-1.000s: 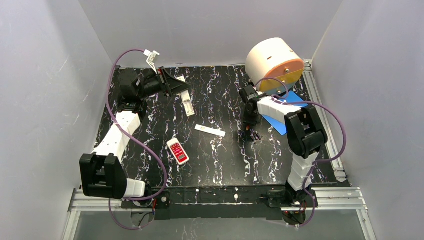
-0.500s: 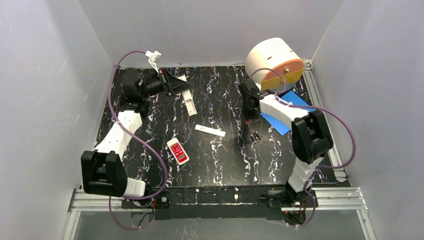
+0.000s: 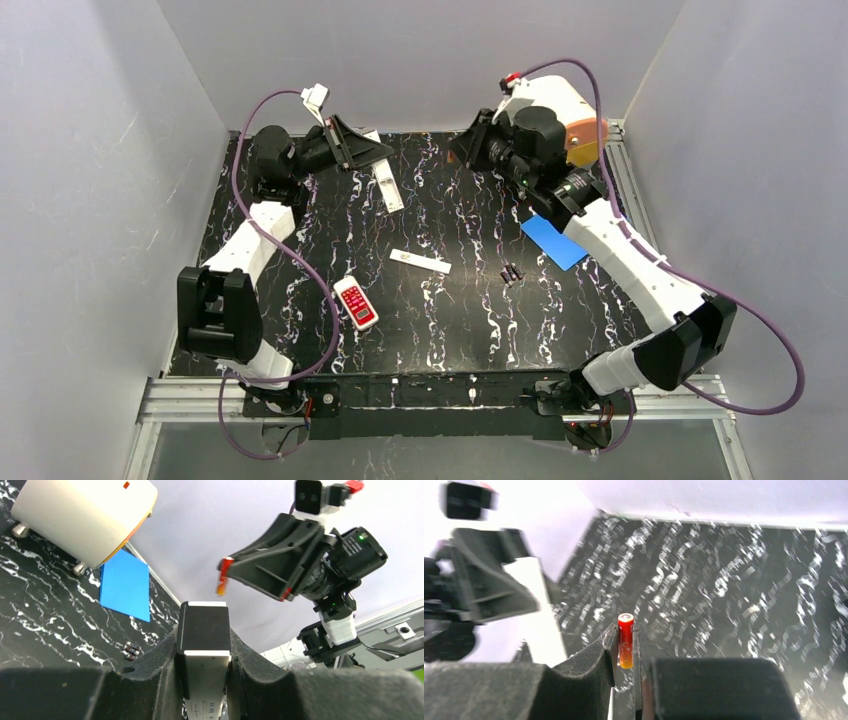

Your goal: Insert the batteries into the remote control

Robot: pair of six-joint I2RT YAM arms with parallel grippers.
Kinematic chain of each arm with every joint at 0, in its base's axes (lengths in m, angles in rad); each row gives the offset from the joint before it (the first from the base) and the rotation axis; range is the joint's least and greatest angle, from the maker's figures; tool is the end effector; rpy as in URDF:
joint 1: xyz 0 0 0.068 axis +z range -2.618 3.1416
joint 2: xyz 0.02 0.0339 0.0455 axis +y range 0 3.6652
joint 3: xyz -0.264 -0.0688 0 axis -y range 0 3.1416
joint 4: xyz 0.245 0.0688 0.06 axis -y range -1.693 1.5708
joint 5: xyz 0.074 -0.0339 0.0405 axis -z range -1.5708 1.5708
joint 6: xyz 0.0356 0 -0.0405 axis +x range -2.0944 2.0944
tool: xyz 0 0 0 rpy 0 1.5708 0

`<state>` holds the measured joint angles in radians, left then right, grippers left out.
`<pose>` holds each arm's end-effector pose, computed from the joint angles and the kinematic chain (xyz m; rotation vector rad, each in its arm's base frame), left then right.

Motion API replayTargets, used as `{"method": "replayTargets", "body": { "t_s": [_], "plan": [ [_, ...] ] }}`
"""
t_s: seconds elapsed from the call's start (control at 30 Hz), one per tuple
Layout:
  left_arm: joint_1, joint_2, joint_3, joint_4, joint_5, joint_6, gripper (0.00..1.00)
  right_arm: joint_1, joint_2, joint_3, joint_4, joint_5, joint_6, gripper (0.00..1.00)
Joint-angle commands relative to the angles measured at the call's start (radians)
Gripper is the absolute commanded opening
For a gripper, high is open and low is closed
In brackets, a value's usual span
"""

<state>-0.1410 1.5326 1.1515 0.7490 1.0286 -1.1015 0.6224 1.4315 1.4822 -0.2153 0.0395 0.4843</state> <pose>0.3381 -0.0788 0.3751 0.3309 1.5636 -1.6133 0.2714 0.1930 0.4293 -0.0941 1.7971 0.7713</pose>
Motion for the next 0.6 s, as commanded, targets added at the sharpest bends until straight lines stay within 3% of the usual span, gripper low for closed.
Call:
{"method": "replayTargets", "body": {
  "t_s": [0.0, 0.17, 0.57],
  "plan": [
    [0.000, 0.019, 0.073, 0.134, -0.014, -0.141, 0.00, 0.032, -0.019, 0.087, 0.157, -0.128, 0.012, 0.23],
    [-0.002, 0.042, 0.108, 0.136, -0.037, -0.165, 0.00, 0.113, -0.004, 0.131, 0.193, -0.165, -0.028, 0.24],
    [-0.002, 0.064, 0.126, 0.149, -0.027, -0.224, 0.00, 0.264, 0.064, 0.169, 0.129, -0.051, -0.207, 0.25]
  ]
}}
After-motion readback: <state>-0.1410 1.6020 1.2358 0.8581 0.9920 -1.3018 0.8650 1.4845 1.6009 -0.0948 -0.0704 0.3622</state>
